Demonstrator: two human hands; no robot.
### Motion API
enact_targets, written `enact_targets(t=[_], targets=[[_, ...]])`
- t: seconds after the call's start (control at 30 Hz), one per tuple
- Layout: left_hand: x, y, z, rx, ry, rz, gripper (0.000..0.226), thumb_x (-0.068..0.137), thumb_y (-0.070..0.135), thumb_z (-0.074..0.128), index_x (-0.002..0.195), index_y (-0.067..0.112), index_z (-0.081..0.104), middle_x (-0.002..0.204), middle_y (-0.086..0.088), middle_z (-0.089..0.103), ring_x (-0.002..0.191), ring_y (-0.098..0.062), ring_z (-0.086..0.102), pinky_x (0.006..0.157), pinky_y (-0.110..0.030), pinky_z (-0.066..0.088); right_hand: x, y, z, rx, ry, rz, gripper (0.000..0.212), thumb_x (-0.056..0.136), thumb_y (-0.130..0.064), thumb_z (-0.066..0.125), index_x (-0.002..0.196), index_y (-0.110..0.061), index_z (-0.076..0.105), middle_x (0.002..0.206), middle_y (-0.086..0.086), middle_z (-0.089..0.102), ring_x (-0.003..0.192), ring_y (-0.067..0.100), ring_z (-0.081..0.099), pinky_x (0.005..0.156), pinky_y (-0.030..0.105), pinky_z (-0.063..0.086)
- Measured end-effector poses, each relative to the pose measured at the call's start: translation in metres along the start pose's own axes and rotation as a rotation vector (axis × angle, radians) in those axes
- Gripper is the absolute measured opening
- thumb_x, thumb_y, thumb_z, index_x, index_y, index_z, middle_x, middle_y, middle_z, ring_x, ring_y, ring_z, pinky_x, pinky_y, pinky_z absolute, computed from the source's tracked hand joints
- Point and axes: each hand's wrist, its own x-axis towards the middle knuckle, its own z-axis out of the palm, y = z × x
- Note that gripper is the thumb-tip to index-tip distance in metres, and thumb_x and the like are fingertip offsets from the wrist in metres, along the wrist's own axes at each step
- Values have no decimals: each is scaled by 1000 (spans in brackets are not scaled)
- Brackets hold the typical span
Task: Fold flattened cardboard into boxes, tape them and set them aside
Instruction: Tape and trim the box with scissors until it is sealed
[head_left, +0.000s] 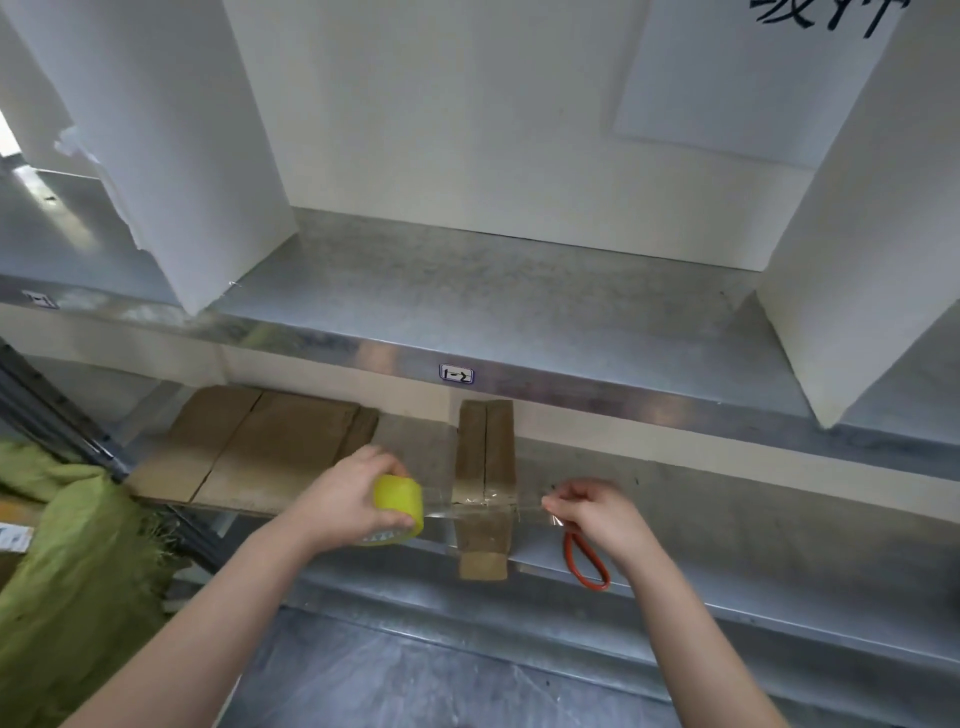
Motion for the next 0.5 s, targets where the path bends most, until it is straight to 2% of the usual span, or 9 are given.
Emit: enact_targets(t=[0.1,0.3,0.5], targets=[[6,-3,7,-9,20,-4,55,62,54,81,106,28,60,106,10,55,101,-9,53,82,-22,38,11,5,3,-39,-7,17,13,87,-30,68,75,-24,67,82,-5,71,89,18,66,88,41,50],[27,-9,19,4,-48,-57,57,66,54,79,111,26,60,112,6,60,103,-13,55,83,-24,42,35,22,13,2,-3,91,18,87,-25,68,71,-16,68,61,-8,64,73,15,61,82,41,50],[42,-5,38,41,-197,-47,57,72,53,75,118,23,57,118,2,60,108,-17,55,85,-25,42,44,33,30,78,9,139,19,88,-15,64,70,-14,64,65,-1,61,66,13,53,68,28,37]])
